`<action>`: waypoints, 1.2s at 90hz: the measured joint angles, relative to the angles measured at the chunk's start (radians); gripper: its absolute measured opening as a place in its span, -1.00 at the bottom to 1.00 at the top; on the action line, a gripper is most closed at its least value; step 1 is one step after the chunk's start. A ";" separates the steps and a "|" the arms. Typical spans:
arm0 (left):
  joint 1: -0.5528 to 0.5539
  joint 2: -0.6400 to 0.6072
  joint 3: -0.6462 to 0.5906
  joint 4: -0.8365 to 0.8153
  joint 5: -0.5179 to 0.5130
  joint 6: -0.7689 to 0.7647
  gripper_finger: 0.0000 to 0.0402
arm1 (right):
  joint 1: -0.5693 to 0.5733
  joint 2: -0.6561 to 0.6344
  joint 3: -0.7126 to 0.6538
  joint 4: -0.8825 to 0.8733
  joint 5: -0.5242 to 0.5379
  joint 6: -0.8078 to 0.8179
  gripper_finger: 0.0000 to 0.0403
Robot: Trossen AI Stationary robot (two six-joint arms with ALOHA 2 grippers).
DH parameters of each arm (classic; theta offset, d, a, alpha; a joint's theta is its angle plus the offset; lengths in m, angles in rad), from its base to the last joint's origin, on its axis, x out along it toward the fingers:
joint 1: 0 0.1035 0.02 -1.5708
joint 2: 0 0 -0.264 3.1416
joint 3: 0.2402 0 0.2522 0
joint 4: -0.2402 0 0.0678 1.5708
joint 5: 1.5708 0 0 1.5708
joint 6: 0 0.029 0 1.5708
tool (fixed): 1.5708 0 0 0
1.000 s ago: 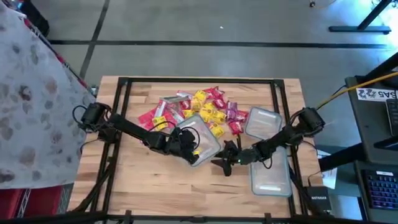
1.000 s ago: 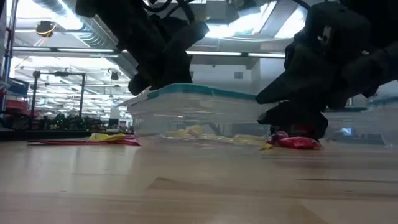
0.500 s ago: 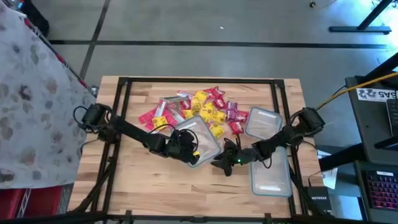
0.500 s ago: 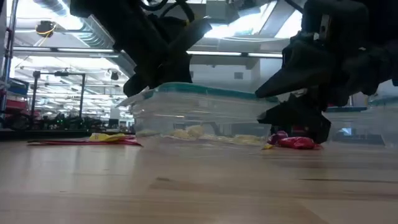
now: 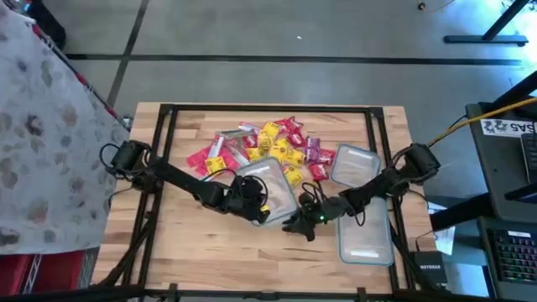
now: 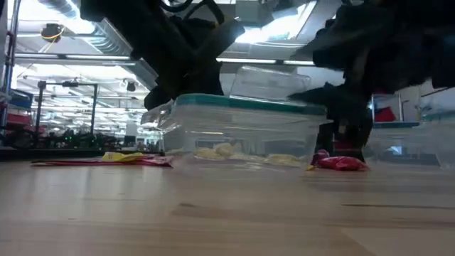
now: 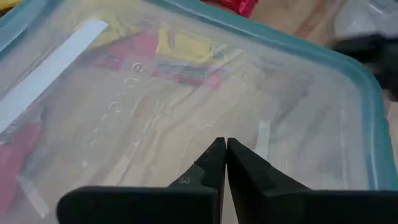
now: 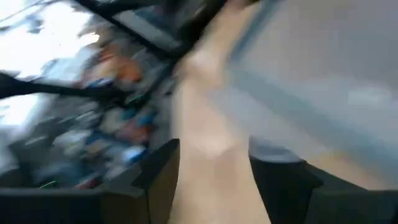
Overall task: Sort candy
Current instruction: Open the rectangular transparent bin
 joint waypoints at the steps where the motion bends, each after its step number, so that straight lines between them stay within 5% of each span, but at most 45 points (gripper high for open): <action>1: -0.001 0.000 0.000 0.000 0.000 0.000 -1.00 | 0.001 -0.010 0.000 0.003 -0.016 0.003 -0.11; 9: -0.010 -0.001 0.000 0.009 0.002 0.003 -1.00 | 0.000 -0.092 0.004 -0.007 -0.083 0.014 -0.11; 20: -0.029 -0.001 -0.002 0.040 -0.001 0.004 -1.00 | -0.010 -0.246 0.033 -0.172 -0.024 -0.048 -0.12; 43: -0.056 -0.001 -0.003 0.053 0.000 0.004 -1.00 | -0.085 -0.443 0.274 -1.251 0.288 -0.008 -0.34; 52: -0.060 -0.001 -0.003 0.053 0.000 0.008 -1.00 | -0.129 -0.413 0.332 -1.494 0.292 0.093 -0.48; 76: -0.058 -0.021 -0.005 0.050 0.031 0.039 -1.00 | -0.151 -0.242 0.323 -1.365 0.080 0.135 -0.95; 108: -0.018 -0.158 -0.003 -0.074 0.088 0.117 -1.00 | -0.138 -0.021 0.388 -1.004 -0.064 0.177 -0.99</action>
